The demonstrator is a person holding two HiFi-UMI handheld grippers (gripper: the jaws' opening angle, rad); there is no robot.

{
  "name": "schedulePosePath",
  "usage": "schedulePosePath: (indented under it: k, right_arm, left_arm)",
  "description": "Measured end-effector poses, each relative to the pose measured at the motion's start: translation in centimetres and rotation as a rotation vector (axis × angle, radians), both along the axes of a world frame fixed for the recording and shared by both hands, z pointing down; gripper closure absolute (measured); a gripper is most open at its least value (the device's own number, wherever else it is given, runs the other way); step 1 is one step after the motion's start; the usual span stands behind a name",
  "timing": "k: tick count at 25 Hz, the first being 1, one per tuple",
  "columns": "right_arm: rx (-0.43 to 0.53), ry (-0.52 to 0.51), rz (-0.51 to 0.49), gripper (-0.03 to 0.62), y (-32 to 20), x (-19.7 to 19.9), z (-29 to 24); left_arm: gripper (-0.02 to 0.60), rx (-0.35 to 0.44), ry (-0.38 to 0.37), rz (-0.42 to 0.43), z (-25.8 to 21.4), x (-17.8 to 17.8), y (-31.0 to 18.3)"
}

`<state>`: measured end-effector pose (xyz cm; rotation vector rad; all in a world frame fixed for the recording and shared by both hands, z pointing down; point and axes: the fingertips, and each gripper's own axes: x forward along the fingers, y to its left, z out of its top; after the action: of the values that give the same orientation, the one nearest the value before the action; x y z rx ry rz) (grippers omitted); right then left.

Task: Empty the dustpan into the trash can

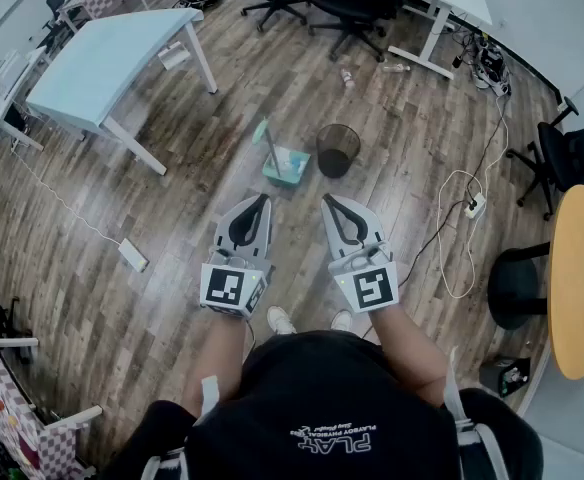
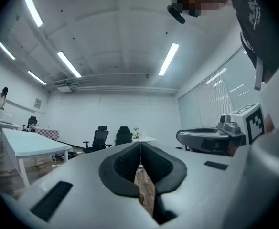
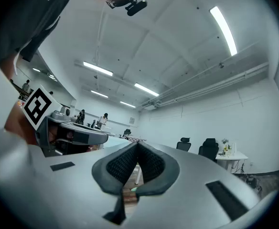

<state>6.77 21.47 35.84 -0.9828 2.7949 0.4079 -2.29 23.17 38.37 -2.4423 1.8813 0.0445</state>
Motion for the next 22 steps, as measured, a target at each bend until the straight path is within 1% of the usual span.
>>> schedulePosePath:
  k: [3,6,12,17,22]
  right_arm:
    - [-0.013,-0.001,0.018,0.571,0.4,1.6,-0.2]
    - [-0.029,-0.015,0.037,0.571,0.6,2.9,-0.5]
    - [-0.03,-0.023,0.041,0.571,1.5,3.6,-0.5]
    - [-0.037,-0.072,0.009,0.571,2.1,3.1,-1.0]
    - [-0.039,-0.078,0.008,0.571,2.3,1.2,-0.8]
  left_arm:
    - [0.558,0.004,0.025,-0.004,-0.4,1.4,0.9]
    - [0.558,0.002,0.023,-0.007,-0.7,2.4,1.2]
    - [0.558,0.002,0.021,-0.007,-0.5,3.2,1.8]
    - [0.558,-0.011,0.034,-0.007,0.2,2.7,2.1]
    - [0.558,-0.026,0.029,0.0,0.7,1.0,2.3]
